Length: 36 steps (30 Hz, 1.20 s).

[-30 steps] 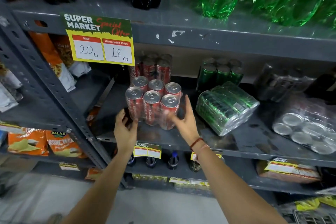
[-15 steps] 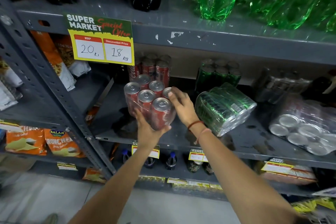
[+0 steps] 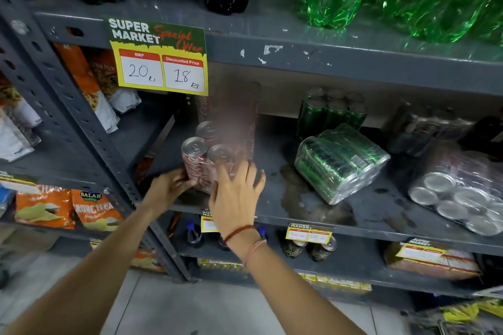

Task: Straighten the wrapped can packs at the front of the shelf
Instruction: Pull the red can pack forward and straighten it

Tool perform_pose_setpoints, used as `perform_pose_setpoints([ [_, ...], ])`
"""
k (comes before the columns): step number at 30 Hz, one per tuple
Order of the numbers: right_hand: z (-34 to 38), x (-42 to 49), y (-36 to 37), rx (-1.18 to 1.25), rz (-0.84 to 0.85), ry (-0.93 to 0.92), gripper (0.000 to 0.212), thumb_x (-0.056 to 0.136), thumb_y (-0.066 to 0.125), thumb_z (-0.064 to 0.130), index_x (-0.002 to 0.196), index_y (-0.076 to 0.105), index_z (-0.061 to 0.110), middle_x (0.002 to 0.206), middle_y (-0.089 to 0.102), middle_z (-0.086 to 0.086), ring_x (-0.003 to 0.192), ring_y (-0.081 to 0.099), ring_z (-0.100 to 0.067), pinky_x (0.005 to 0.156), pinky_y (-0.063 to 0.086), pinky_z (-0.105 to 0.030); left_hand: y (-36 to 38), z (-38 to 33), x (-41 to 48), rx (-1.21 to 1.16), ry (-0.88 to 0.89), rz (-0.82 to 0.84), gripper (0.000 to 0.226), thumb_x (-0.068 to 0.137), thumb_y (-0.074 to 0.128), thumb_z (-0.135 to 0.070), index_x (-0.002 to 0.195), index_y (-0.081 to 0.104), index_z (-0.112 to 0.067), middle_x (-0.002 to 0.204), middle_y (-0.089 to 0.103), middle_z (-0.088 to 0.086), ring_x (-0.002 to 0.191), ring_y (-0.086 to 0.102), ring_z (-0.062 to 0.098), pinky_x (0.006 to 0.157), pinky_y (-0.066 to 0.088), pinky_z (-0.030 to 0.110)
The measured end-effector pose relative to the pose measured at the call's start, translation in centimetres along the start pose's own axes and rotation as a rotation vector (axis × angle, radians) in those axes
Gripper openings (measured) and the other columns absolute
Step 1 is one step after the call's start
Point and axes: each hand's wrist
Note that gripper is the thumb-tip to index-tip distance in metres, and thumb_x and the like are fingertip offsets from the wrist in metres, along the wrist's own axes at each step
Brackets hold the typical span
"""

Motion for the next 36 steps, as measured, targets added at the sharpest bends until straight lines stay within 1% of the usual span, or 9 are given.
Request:
perform_pose_setpoints([
  [1,-0.7,0.7,-0.1,0.073,-0.047,-0.023,0.044,0.075,0.06,0.028,0.119,0.054,0.024,0.12,0.055,-0.017,0.112,0.042,-0.033,0.096,0.045,-0.056,0.8,0.1,-1.2,-0.002,-0.005,-0.113,0.028,0.088,0.06,-0.017,0.115,0.061,-0.011,0.116,0.066,0.009,0.113,0.057,0.016,0.091,0.045,0.013],
  [4,-4.1,4.8,-0.8,0.412,-0.019,0.065,0.048,0.081,0.042,0.018,0.128,0.049,0.01,0.131,0.046,-0.023,0.118,0.042,-0.038,0.101,0.042,-0.047,5.2,-0.4,-4.8,-0.081,-0.04,-0.413,0.054,0.094,0.048,-0.029,0.141,0.033,-0.008,0.142,0.048,0.015,0.129,0.048,0.026,0.105,0.041,0.04],
  [9,-7.4,13.1,-0.5,0.7,0.469,0.307,0.071,0.082,0.058,-0.001,0.144,0.023,0.006,0.139,0.042,-0.015,0.13,0.041,-0.028,0.111,0.029,-0.034,11.5,-3.9,-6.3,-0.226,0.031,-0.34,0.086,0.084,0.064,-0.034,0.148,0.008,-0.018,0.156,0.025,0.01,0.142,0.027,0.025,0.117,0.024,0.047],
  [13,-7.9,14.9,2.1,0.768,0.634,0.293,0.068,0.082,0.065,0.008,0.141,0.033,0.018,0.136,0.053,-0.01,0.12,0.052,-0.022,0.107,0.04,-0.036,12.2,-4.6,-4.8,-0.206,-0.045,-0.316,0.107,0.074,0.075,-0.026,0.148,0.0,-0.013,0.155,0.019,0.018,0.142,0.026,0.032,0.115,0.027,0.049],
  [16,-7.4,13.3,2.7,0.861,0.538,0.343,0.061,0.082,0.067,0.022,0.137,0.039,0.022,0.134,0.056,-0.009,0.116,0.056,-0.021,0.106,0.043,-0.041,10.2,-2.9,-4.2,-0.144,-0.026,-0.275,0.108,0.071,0.076,-0.02,0.147,0.001,-0.027,0.15,0.036,0.013,0.133,0.043,0.029,0.111,0.035,0.049],
  [19,-7.1,10.7,3.4,0.859,0.373,0.357,0.07,0.074,0.072,0.026,0.135,0.038,0.027,0.135,0.052,-0.009,0.123,0.052,-0.026,0.108,0.041,-0.047,7.0,-2.0,-3.5,-0.144,-0.053,-0.225,0.097,0.073,0.074,-0.009,0.148,0.013,-0.024,0.13,0.056,0.0,0.112,0.057,0.015,0.101,0.042,0.03],
  [22,-6.2,7.5,2.7,0.833,0.267,0.34,0.078,0.075,0.073,0.014,0.141,0.032,0.017,0.137,0.042,-0.013,0.126,0.047,-0.027,0.11,0.034,-0.033,4.0,-1.6,-2.1,-0.104,-0.078,-0.156,0.083,0.073,0.076,-0.012,0.142,0.03,-0.017,0.118,0.062,0.001,0.101,0.057,0.013,0.09,0.042,0.025],
  [31,-3.2,0.4,2.1,0.697,-0.008,0.33,0.066,0.084,0.068,0.019,0.14,0.034,0.014,0.132,0.043,-0.011,0.114,0.05,-0.023,0.092,0.04,-0.027,-0.3,-0.1,0.8,-0.057,-0.022,0.001,0.055,0.08,0.068,-0.008,0.127,0.042,0.003,0.132,0.056,0.02,0.112,0.052,0.014,0.095,0.039,0.024],
  [36,-3.6,1.1,1.7,0.709,-0.01,0.334,0.052,0.087,0.06,0.006,0.134,0.039,0.009,0.13,0.044,-0.014,0.111,0.048,-0.024,0.087,0.032,-0.014,0.0,0.6,1.0,-0.041,-0.056,-0.014,0.062,0.078,0.072,-0.017,0.13,0.042,-0.004,0.131,0.058,0.019,0.122,0.054,0.027,0.106,0.041,0.044],
])
Point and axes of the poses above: each hand's wrist, its own x-axis towards the middle knuckle, its own y-axis out of the palm, z = x × y
